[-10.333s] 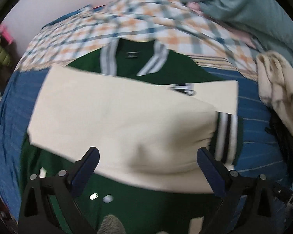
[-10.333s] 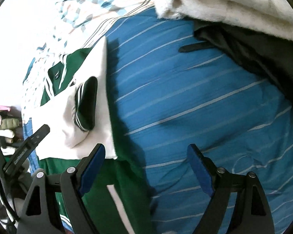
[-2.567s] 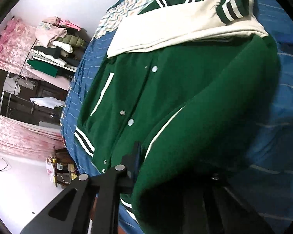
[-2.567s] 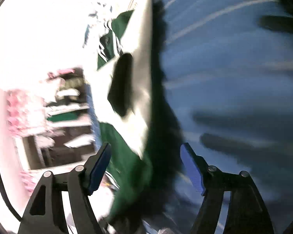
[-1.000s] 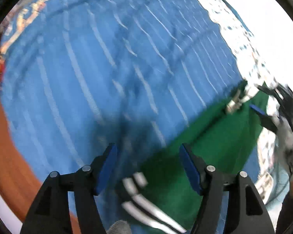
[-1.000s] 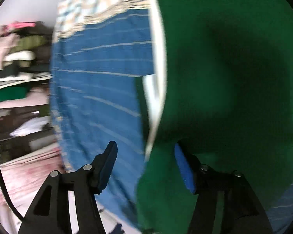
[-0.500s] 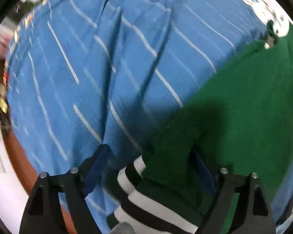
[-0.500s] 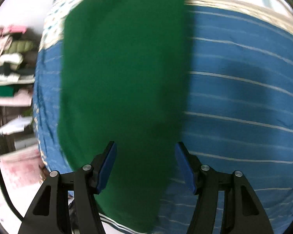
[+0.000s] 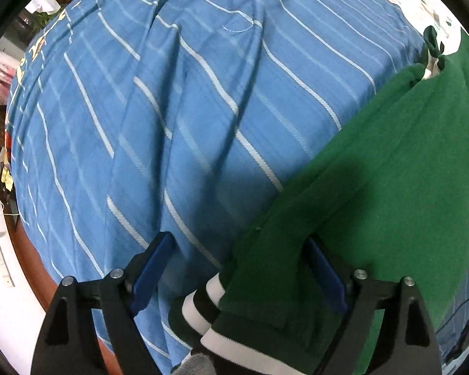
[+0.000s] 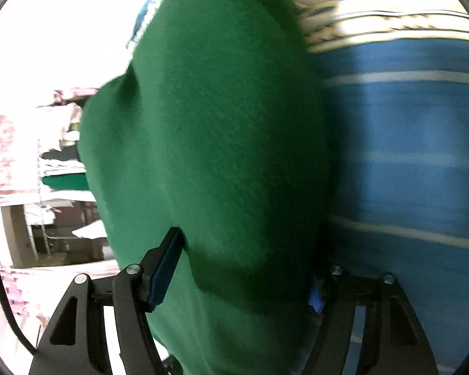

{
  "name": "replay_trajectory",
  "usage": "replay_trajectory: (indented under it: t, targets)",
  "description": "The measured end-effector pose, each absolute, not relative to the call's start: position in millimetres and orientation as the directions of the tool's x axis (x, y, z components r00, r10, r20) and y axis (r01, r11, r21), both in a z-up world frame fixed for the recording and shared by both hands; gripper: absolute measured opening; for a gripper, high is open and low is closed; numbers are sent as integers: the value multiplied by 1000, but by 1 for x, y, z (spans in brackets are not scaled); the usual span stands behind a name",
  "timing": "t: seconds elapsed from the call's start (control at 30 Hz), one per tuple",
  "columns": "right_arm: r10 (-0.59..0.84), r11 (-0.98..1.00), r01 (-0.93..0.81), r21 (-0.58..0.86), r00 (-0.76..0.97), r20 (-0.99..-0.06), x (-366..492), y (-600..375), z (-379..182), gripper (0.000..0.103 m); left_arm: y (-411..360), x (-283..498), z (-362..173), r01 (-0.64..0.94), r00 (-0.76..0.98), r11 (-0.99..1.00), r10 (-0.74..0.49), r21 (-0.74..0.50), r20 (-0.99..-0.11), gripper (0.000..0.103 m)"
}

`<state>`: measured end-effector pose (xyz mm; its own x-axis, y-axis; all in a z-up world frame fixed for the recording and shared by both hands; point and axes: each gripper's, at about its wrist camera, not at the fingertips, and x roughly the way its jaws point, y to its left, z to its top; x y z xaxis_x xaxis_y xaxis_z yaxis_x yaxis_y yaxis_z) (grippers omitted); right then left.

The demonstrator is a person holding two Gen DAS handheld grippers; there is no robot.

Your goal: Fold large clothes

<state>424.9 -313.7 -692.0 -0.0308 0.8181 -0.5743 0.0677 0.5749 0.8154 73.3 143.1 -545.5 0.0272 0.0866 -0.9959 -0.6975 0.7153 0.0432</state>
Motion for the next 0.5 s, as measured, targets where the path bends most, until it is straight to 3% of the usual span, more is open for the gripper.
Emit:
replay_trajectory:
  t: [0.03,0.13,0.3,0.5]
  targets:
    - [819,574,68,816,-24,-574,424,-311,-693,39,144,77,-545,-691,24,721,90,49,-996,88]
    - [833,545,131,828,22,-552,417,-323,-687,24,143,93,-540,-671,22,739,94,55,-995,87]
    - [813,515,271,813,145,-564,374,-381,-647,20,152,114,-505,-624,61,776,165,91,-984,88]
    - [677,489,552,676,249,-693,241,-514,-603,20,194,110,-441,-673,119,721,328,166,-937,87]
